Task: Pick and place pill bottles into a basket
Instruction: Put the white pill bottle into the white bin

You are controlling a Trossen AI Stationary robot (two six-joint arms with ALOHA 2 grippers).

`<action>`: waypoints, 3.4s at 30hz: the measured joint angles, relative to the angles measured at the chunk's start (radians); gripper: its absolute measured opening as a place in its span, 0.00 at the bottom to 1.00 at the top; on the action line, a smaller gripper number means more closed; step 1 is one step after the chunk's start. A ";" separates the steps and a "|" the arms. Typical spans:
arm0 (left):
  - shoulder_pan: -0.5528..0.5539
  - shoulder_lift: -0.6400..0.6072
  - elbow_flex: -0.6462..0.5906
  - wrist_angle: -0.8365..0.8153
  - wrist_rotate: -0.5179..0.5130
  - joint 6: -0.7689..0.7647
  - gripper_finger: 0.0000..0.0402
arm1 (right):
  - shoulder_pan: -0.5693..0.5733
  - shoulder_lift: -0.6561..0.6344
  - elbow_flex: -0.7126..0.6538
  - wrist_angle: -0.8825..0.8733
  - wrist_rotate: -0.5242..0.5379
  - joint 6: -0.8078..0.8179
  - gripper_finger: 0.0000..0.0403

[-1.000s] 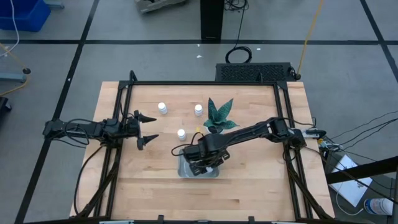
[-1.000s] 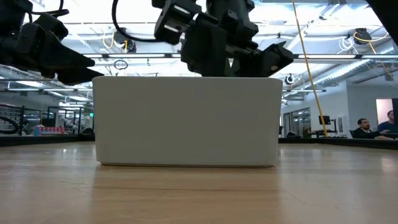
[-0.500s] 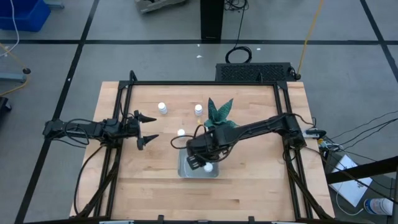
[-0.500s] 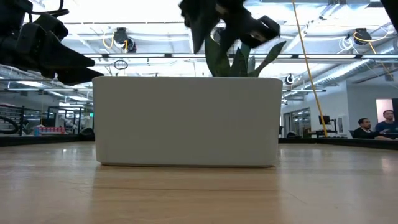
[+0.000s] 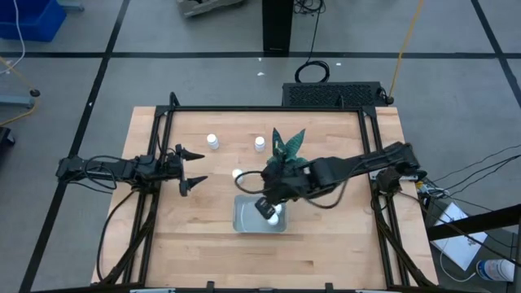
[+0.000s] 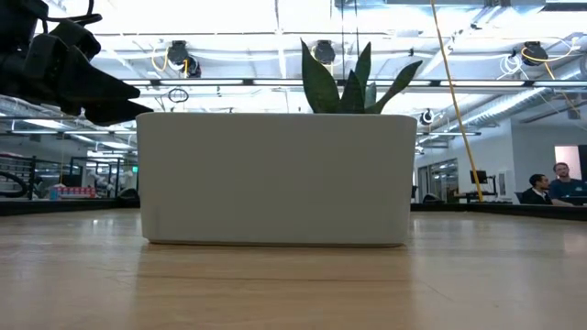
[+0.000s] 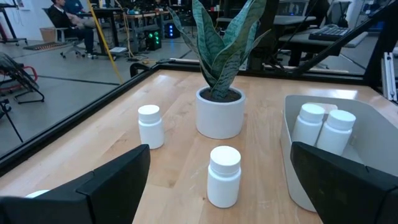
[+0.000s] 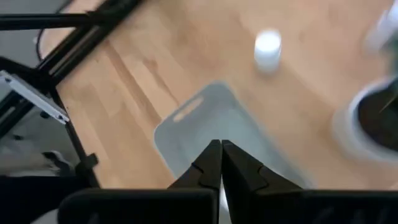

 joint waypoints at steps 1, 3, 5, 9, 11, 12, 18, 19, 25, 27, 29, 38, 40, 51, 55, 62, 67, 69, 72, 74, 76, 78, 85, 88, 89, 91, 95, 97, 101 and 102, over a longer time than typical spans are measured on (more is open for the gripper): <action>0.000 0.000 0.000 0.000 0.000 0.000 0.98 | 0.000 -0.022 -0.009 0.010 0.017 -0.047 0.00; 0.000 0.000 0.000 0.000 0.000 0.000 0.98 | 0.000 -0.078 -0.052 0.078 0.032 -0.144 0.00; 0.000 0.000 0.000 0.000 0.000 0.000 0.98 | -0.001 -0.153 -0.141 0.218 0.031 -0.249 0.00; 0.000 0.000 0.000 0.000 0.000 0.000 0.98 | -0.001 -0.351 -0.434 0.556 -0.001 -0.408 0.00; 0.000 0.000 0.000 0.000 0.000 0.000 0.98 | -0.006 -0.468 -0.611 0.700 -0.039 -0.460 0.00; 0.000 0.000 0.000 0.000 0.000 0.000 0.98 | -0.008 -0.527 -0.697 0.761 -0.057 -0.480 0.00; 0.000 0.000 0.000 0.000 0.000 0.000 0.98 | -0.003 -0.876 -1.150 1.039 -0.079 -0.485 0.00; 0.000 0.000 0.000 0.000 0.000 0.000 0.98 | -0.003 -0.925 -1.212 1.057 -0.079 -0.480 0.00; 0.000 0.000 0.000 0.000 0.000 0.000 0.98 | -0.001 -1.172 -1.477 1.175 -0.053 -0.518 0.00; 0.000 0.000 0.000 0.000 0.000 0.000 0.98 | 0.000 -1.238 -1.522 1.174 -0.053 -0.549 0.00; 0.000 0.000 0.000 0.000 0.000 0.000 0.98 | 0.000 -1.301 -1.568 1.173 -0.054 -0.568 0.00; 0.000 0.000 0.000 0.000 0.000 0.000 0.98 | 0.000 -1.557 -1.732 1.173 -0.093 -0.589 0.00; 0.000 0.000 0.000 0.000 0.000 0.000 0.98 | 0.000 -1.593 -1.751 1.172 -0.110 -0.603 0.00; 0.000 0.000 0.000 0.000 0.000 0.000 0.98 | 0.000 -1.740 -1.853 1.115 -0.135 -0.590 0.00; 0.000 0.000 0.000 0.000 0.000 0.000 0.98 | 0.000 -1.766 -1.888 1.109 -0.136 -0.538 0.00; 0.000 0.000 0.000 0.000 -0.001 0.009 0.98 | 0.000 -1.767 -1.916 1.082 -0.160 -0.532 0.00; 0.000 0.000 0.000 0.001 -0.073 0.163 0.98 | 0.000 -1.767 -1.918 1.087 -0.160 -0.532 0.00; 0.000 0.000 0.000 0.001 -0.079 0.190 0.98 | 0.000 -1.767 -1.918 1.087 -0.160 -0.533 0.00; 0.000 0.000 0.000 0.011 -0.080 0.155 0.98 | 0.000 -1.767 -1.918 1.087 -0.160 -0.532 0.01; 0.000 0.000 0.000 0.053 -0.063 0.060 0.98 | 0.000 -1.767 -1.919 1.087 -0.160 -0.532 0.01; 0.000 0.000 0.000 0.127 -0.020 -0.058 0.98 | 0.000 -1.767 -1.919 1.087 -0.160 -0.533 0.01; 0.000 0.000 0.000 0.237 0.013 -0.155 0.98 | 0.000 -1.767 -1.919 1.087 -0.160 -0.533 0.00; 0.000 0.000 0.000 0.650 0.036 -0.393 0.98 | 0.000 -1.767 -1.920 1.090 -0.159 -0.533 0.00; 0.000 0.000 0.000 0.789 -0.027 -0.433 0.98 | 0.000 -1.767 -1.920 1.090 -0.159 -0.533 0.00; 0.000 0.000 0.000 0.827 -0.065 -0.450 0.98 | 0.000 -1.767 -1.920 1.090 -0.159 -0.533 0.00; 0.000 0.000 0.000 0.926 -0.107 -0.491 0.98 | 0.000 -1.767 -1.920 1.090 -0.159 -0.533 0.01; 0.000 0.000 0.000 1.035 -0.112 -0.521 0.98 | 0.000 -1.767 -1.920 1.090 -0.159 -0.533 0.01; 0.000 0.000 0.000 1.064 -0.113 -0.528 0.98 | 0.000 -1.767 -1.920 1.091 -0.159 -0.533 0.00; 0.000 0.000 0.000 1.085 -0.113 -0.603 0.98 | 0.000 -1.767 -1.920 1.091 -0.159 -0.533 0.01; 0.000 0.000 0.000 1.089 -0.124 -0.612 0.98 | 0.000 -1.767 -1.920 1.091 -0.159 -0.533 0.01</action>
